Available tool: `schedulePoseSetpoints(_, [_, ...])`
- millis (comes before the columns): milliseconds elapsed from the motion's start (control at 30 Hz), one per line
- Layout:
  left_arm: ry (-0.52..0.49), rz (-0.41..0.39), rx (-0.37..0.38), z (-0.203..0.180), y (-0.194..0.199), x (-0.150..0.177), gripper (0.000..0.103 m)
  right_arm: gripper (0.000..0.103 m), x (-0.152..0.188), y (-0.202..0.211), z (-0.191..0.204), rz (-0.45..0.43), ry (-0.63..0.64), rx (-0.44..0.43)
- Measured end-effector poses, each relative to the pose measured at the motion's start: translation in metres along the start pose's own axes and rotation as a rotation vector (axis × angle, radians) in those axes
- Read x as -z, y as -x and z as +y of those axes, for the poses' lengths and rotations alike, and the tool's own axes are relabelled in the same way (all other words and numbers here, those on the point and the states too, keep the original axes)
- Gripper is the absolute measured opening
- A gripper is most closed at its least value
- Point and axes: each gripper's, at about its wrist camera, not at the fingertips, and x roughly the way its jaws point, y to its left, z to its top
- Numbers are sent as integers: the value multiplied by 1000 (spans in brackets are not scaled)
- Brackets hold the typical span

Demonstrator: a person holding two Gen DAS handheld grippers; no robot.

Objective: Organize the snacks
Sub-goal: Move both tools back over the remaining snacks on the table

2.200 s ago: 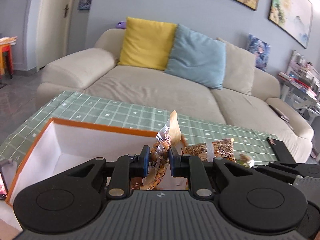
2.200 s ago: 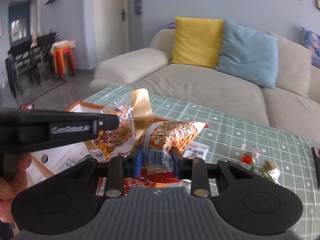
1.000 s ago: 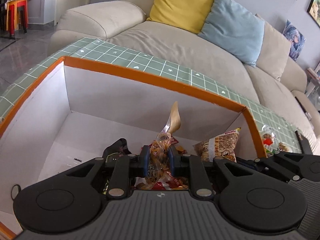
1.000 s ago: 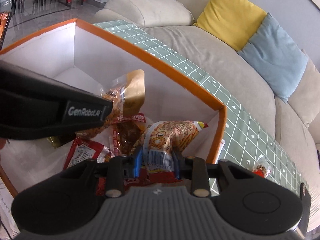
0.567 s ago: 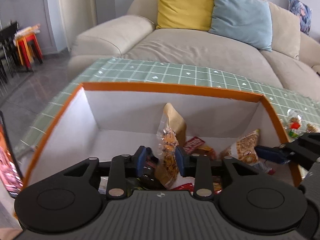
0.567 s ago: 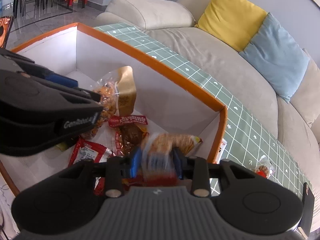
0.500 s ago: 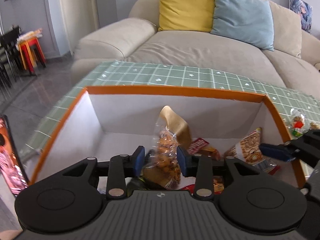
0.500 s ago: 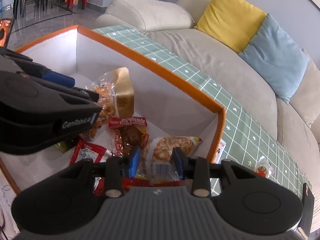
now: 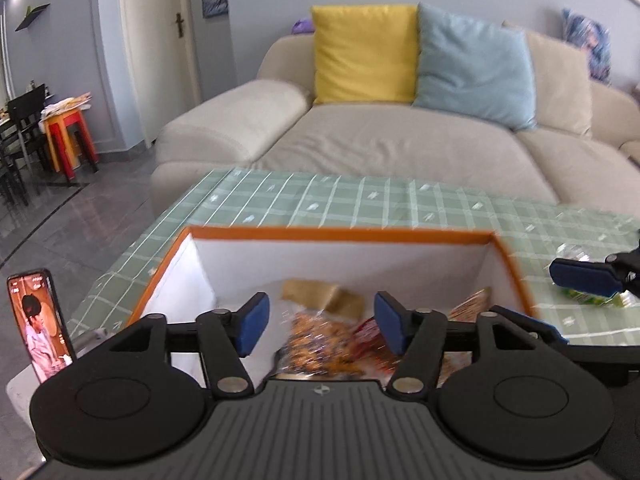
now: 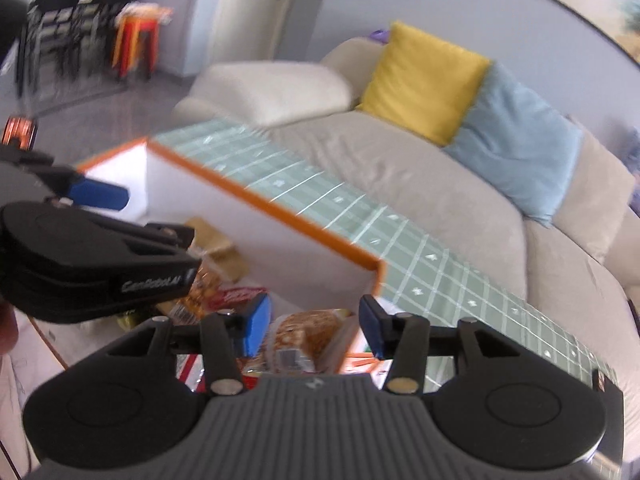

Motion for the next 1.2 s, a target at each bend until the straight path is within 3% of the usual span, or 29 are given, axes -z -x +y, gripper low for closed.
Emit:
schedulePoseSetpoints(267, [-49, -90, 179, -39, 30, -8, 78, 55, 29, 45, -54, -85, -208, 129])
schedulePoseSetpoints(367, [-126, -87, 270, -66, 33, -8, 78, 57, 43, 56, -79, -91, -284, 164])
schedulePoseSetpoints(600, [-267, -81, 395, -121, 31, 1, 79, 66, 80, 65, -128, -81, -410, 224])
schedulePoseSetpoints(800, [-379, -32, 507, -150, 21, 7, 79, 70, 111, 60, -161, -60, -489, 237])
schedulePoseSetpoints(1000, [-512, 31, 512, -165, 7, 6, 78, 70, 138, 42, -181, -30, -553, 214])
schedulePoseSetpoints(1200, [-502, 156, 439, -179, -23, -14, 75, 70, 155, 16, -203, -28, -599, 187])
